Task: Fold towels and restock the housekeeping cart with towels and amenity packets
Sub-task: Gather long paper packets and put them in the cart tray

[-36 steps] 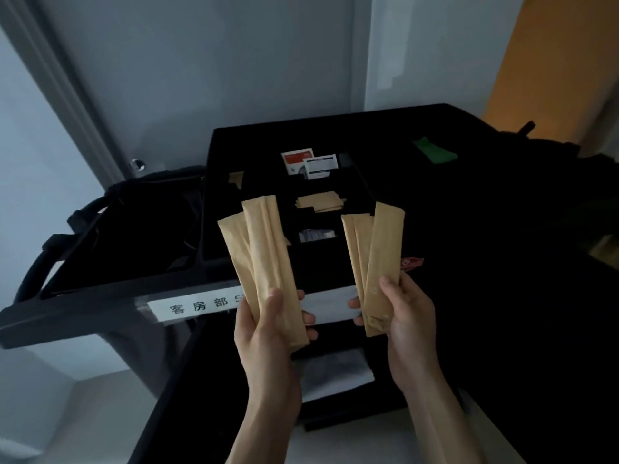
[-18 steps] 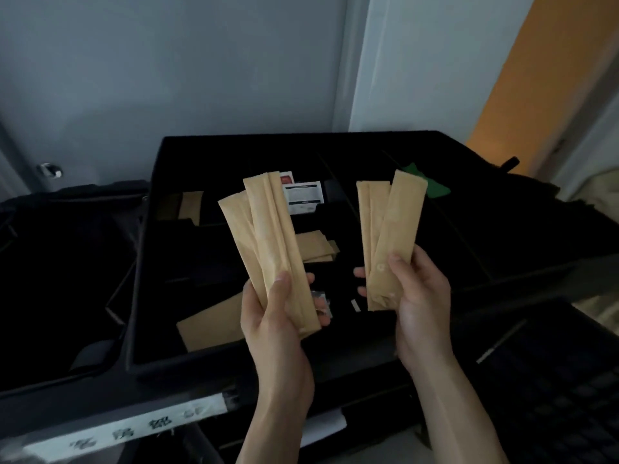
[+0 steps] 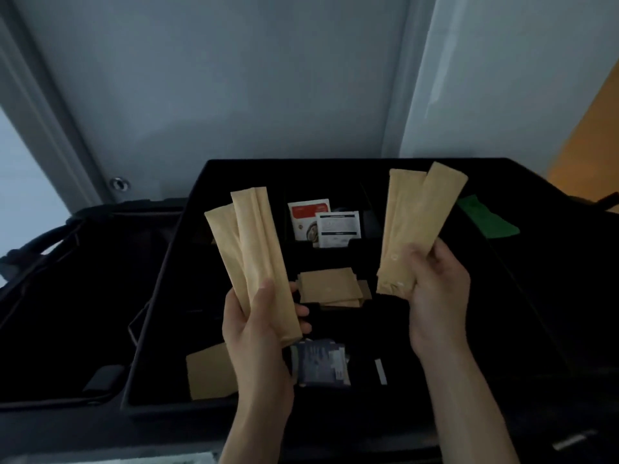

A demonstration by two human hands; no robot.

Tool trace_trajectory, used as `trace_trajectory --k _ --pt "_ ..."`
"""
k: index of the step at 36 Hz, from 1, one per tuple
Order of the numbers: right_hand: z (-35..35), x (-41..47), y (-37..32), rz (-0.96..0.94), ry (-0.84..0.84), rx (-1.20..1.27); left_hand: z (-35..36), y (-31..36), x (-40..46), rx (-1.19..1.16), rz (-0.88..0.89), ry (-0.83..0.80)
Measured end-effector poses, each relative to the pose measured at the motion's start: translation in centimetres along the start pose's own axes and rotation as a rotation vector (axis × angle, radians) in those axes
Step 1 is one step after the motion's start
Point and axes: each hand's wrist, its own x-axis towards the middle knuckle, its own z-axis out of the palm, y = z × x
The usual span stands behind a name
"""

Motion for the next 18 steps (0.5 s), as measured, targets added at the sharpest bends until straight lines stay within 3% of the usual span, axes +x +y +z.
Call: trace_trajectory --k 12,18 --pt "-6.2 5.4 -2.1 -0.077 0.148 -0.043 4.6 -2.3 -0.2 0.031 -0.01 -0.013" --pt "-9.1 6.1 -2.1 0.029 0.067 -0.252 7.0 -3.9 -0.7 0.066 -0.034 -0.045"
